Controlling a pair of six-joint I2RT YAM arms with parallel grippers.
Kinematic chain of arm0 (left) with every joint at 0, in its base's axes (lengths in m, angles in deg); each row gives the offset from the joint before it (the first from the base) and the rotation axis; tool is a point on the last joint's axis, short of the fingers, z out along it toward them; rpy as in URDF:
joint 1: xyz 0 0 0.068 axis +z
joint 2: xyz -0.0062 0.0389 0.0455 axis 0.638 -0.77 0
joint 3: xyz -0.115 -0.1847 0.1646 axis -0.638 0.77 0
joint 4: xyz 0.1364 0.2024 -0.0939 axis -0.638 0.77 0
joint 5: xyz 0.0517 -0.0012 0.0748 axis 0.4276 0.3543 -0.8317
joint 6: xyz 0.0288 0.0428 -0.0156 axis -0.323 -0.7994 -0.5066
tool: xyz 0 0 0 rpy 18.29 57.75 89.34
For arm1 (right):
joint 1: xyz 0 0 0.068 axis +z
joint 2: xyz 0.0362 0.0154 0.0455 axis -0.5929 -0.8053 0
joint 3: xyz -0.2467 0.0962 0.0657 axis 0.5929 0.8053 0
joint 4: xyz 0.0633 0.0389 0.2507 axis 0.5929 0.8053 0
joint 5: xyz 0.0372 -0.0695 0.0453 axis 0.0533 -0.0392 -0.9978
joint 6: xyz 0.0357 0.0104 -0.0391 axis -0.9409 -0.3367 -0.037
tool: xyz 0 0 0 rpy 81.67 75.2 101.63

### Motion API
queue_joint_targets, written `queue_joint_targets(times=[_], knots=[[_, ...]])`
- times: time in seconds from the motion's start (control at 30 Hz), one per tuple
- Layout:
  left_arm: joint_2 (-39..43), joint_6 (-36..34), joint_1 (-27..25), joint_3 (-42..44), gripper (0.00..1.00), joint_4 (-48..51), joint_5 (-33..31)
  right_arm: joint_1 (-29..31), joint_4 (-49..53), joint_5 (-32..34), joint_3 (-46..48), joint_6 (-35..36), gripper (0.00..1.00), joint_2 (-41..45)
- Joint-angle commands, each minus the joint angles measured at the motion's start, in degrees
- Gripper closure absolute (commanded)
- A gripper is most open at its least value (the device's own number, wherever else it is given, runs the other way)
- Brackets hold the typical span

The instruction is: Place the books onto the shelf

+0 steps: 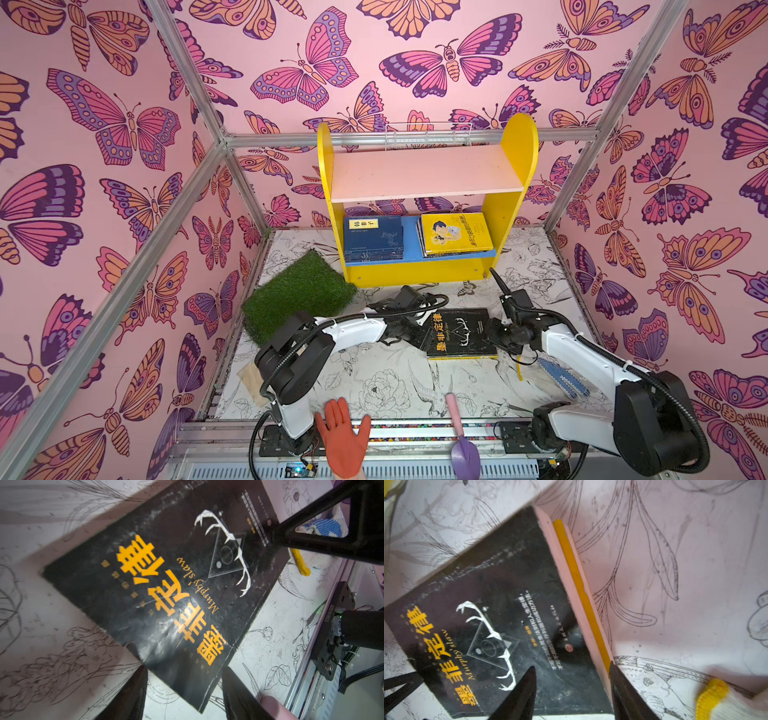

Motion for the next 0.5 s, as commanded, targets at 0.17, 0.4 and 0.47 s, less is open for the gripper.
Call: queue_joint_targets(times=[0.17,0.4,0.47], knots=[[-4.80,-3.53,-0.98,-4.37,0.43,4.72,3.36,-1.52,-2.15,-2.67,1.87,-0.33,0.44,-1.15],[-8.32,-6.20,-3.18,-9.42,0.46,8.37,4.59,-7.66,-1.98,-4.72,3.81,1.24,0.44,0.79],[-9.58,-6.56,-3.68,-11.00,0.46,9.36,4.40,-10.93,-2.19,-7.04,4.89,1.71,0.44,1.23]])
